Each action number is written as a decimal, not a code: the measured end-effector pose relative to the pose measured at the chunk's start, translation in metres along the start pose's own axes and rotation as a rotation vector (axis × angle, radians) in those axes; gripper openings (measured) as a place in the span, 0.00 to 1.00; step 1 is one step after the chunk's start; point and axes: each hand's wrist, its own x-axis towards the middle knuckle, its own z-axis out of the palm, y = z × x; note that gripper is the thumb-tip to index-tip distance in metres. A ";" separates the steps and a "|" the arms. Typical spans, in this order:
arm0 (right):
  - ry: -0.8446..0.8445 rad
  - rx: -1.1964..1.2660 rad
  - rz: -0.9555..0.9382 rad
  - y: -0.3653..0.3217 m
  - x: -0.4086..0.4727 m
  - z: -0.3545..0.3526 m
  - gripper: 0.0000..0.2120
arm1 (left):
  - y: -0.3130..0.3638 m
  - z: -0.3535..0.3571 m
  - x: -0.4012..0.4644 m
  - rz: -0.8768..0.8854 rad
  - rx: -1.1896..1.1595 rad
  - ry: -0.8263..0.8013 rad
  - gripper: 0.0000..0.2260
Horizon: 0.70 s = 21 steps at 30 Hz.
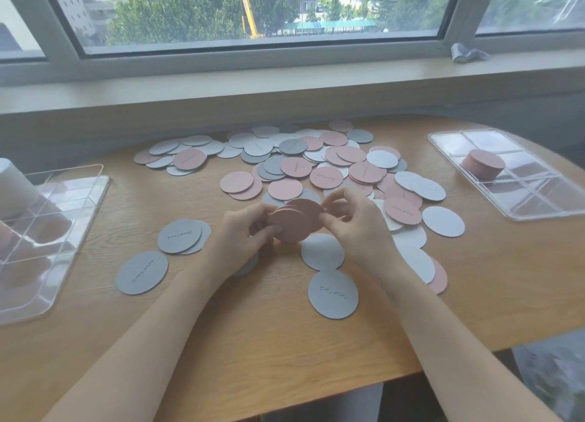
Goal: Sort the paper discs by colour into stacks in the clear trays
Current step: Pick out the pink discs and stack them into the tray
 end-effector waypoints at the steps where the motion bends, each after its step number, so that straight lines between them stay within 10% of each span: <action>1: -0.034 0.004 0.007 0.000 -0.001 0.004 0.07 | 0.000 0.000 0.000 0.005 0.006 0.004 0.12; 12: 0.062 -0.408 -0.116 0.021 -0.026 -0.023 0.09 | -0.003 -0.001 0.002 0.009 0.024 -0.032 0.06; 21: 0.078 -0.948 0.362 0.050 -0.085 -0.089 0.34 | -0.001 -0.002 0.002 0.007 0.010 -0.049 0.05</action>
